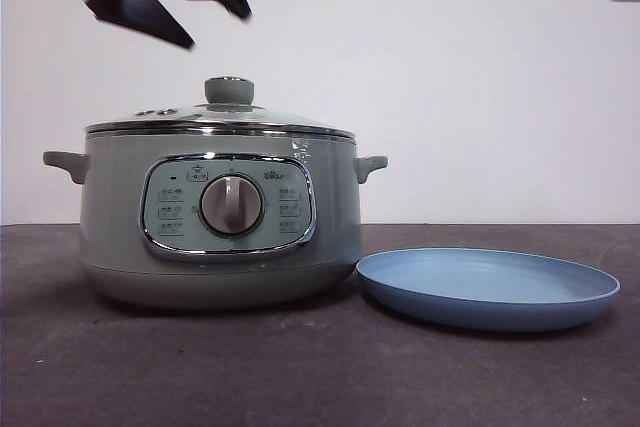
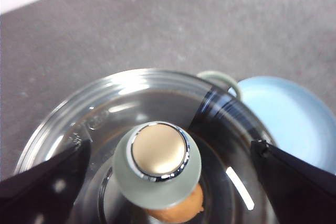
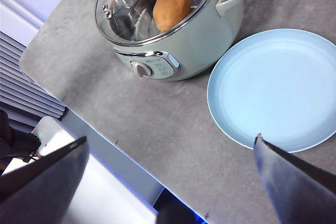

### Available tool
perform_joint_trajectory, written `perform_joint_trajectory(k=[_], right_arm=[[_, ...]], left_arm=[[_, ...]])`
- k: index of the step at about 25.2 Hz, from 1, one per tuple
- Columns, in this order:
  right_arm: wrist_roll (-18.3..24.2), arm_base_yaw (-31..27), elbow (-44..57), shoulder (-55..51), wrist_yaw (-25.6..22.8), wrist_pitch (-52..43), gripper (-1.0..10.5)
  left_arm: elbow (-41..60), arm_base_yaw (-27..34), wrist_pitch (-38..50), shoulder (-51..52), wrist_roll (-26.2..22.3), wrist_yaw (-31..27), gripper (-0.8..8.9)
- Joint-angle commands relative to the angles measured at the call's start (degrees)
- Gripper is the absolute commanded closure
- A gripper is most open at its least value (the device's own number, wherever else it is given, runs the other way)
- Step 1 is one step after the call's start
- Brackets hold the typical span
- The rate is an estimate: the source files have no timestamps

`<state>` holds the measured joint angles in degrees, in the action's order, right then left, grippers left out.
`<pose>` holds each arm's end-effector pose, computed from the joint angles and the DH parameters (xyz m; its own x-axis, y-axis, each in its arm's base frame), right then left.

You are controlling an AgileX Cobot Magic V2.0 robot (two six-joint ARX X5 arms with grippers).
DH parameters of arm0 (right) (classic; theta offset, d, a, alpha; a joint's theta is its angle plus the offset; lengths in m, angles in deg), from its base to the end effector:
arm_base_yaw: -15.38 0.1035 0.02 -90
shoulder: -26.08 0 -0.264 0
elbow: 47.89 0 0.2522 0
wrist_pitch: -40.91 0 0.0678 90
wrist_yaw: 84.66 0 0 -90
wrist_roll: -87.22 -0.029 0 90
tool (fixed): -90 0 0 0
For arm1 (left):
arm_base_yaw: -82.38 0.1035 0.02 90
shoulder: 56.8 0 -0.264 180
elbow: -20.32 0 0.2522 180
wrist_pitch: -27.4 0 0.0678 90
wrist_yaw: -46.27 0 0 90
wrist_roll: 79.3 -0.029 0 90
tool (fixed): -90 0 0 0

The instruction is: Take the potato out from the steamer,put the potato on the plate,close the lid

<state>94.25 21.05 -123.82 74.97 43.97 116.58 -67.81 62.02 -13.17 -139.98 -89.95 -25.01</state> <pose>0.1284 0.0309 0.3492 0.4521 0.6722 -0.5863 -0.5755 0.7220 0.3841 0.2943 -0.1191 0.3319 0.6101 -0.5688 -0.5516 0.6651 0.7460 -0.0335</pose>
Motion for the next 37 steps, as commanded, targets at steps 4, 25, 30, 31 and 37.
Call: perform_joint_trajectory(k=[4, 25, 30, 31, 37], right_arm=[[-0.1, 0.1, -0.1, 0.0, 0.3, -0.5, 3.5], [-0.2, 0.1, -0.1, 0.0, 0.2, -1.5, 3.5], [-0.7, 0.1, -0.1, 0.0, 0.3, -1.6, 3.5], [-0.7, 0.1, -0.1, 0.0, 0.3, -1.7, 3.5], [-2.4, 0.2, -0.1, 1.3, 0.4, -4.0, 3.5]], left_arm=[[-0.1, -1.9, 2.3, -5.6, -3.2, -2.7, 1.22], [-0.1, -2.2, 1.9, -6.6, -2.6, -3.4, 8.22], [-0.4, -2.1, 2.4, -5.2, -1.1, -3.4, 8.22], [-0.6, -2.1, 2.4, -4.9, -1.1, -3.4, 8.22], [-1.2, -1.6, 1.4, 1.2, -0.7, -3.7, 8.22]])
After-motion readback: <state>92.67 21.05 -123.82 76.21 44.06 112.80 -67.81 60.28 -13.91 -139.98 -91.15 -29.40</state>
